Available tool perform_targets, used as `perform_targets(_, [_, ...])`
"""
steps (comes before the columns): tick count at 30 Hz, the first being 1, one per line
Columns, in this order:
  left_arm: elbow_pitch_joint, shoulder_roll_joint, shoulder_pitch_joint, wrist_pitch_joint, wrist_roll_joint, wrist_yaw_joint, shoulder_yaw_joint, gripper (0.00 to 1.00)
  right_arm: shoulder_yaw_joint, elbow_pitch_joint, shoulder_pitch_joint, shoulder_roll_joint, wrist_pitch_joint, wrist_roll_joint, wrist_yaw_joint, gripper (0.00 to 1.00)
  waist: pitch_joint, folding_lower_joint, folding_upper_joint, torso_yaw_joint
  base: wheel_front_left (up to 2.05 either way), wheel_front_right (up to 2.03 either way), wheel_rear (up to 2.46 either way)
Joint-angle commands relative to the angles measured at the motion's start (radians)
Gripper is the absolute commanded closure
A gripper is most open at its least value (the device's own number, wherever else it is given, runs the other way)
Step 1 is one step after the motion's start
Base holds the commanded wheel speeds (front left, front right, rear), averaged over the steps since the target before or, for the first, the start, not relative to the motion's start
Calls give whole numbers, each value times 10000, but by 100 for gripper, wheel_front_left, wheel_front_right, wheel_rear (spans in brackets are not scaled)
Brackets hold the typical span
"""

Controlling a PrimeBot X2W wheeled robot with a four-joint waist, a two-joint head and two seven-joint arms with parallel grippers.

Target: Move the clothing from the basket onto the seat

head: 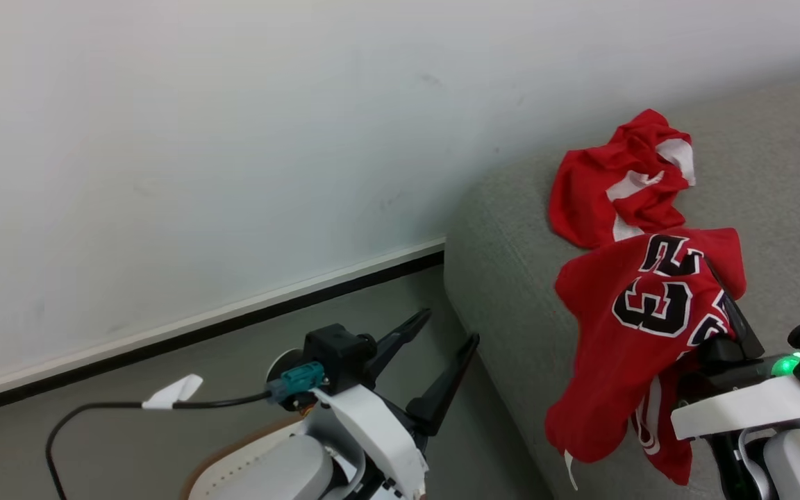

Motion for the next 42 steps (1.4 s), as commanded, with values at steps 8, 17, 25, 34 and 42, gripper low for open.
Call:
perform_targets(8, [116, 42, 23, -193, 219, -18, -62, 0, -463, -434, 555, 46, 1, -9, -23, 100, 318, 0, -1, -820, 0, 0, 0])
perform_targets(17, [-73, 196, -377, 105, 302, -11, -190, 0, -976, -281, -274, -171, 1, 597, -23, 100, 1120, 0, -1, -688, 0, 0, 0])
perform_targets(25, [-959, 810, -1284, 808, 783, -45, -201, 0, -1822, -197, -2094, -696, 1, 1034, -23, 100, 3159, 0, -1, -78, 0, 0, 0])
perform_targets(34, [-1952, 1528, -2213, 1467, 1223, -50, -78, 0, -3278, 914, -4164, -1821, 3, 1387, -23, 100, 5269, 0, -1, 447, 0, 0, 0])
perform_targets(42, [-2396, 1757, -2733, 1719, 1438, -11, 13, 0, -4253, 2741, -5446, -2798, 1, 1037, -23, 100, 6469, 0, -1, 866, 0, 0, 0])
